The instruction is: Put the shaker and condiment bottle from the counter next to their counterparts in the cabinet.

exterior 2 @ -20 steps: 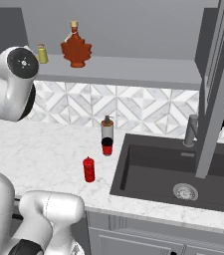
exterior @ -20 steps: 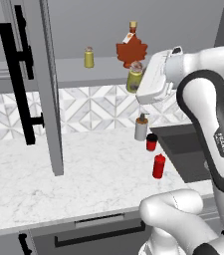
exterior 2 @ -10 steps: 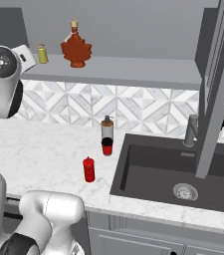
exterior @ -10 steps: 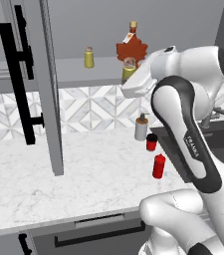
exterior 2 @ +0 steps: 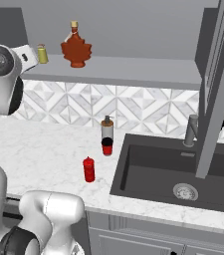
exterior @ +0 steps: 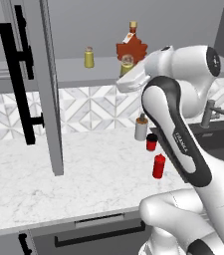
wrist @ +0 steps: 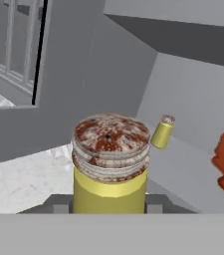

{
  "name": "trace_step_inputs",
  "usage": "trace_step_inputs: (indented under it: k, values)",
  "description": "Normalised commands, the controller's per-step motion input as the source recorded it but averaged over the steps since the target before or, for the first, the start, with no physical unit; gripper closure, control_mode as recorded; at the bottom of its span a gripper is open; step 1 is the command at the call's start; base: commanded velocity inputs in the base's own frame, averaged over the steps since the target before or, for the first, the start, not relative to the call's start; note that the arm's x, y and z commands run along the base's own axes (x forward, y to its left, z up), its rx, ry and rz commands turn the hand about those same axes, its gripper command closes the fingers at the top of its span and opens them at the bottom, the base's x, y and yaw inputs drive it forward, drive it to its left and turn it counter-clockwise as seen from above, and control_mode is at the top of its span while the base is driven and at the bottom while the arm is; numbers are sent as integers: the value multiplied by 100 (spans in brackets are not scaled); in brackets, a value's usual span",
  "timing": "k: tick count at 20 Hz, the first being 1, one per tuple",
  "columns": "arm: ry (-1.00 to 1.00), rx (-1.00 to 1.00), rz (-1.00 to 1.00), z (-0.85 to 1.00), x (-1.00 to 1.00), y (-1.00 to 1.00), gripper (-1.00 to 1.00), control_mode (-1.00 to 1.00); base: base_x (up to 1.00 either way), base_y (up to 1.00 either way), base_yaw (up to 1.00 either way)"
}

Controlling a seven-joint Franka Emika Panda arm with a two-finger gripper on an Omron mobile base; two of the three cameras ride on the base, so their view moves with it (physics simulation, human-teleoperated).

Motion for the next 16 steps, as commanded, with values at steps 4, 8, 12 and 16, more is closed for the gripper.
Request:
trace_step_inputs:
  k: [4,8,12,16]
  values:
    - [0,20,-9,0,29,-1,100,-100,0,0,0]
    - [6,23,-4,-3,30,0,100,-100,0,0,0]
    - [21,22,-1,-16,49,0,100,-100,0,0,0]
    - [9,12,-2,7,46,0,100,-100,0,0,0]
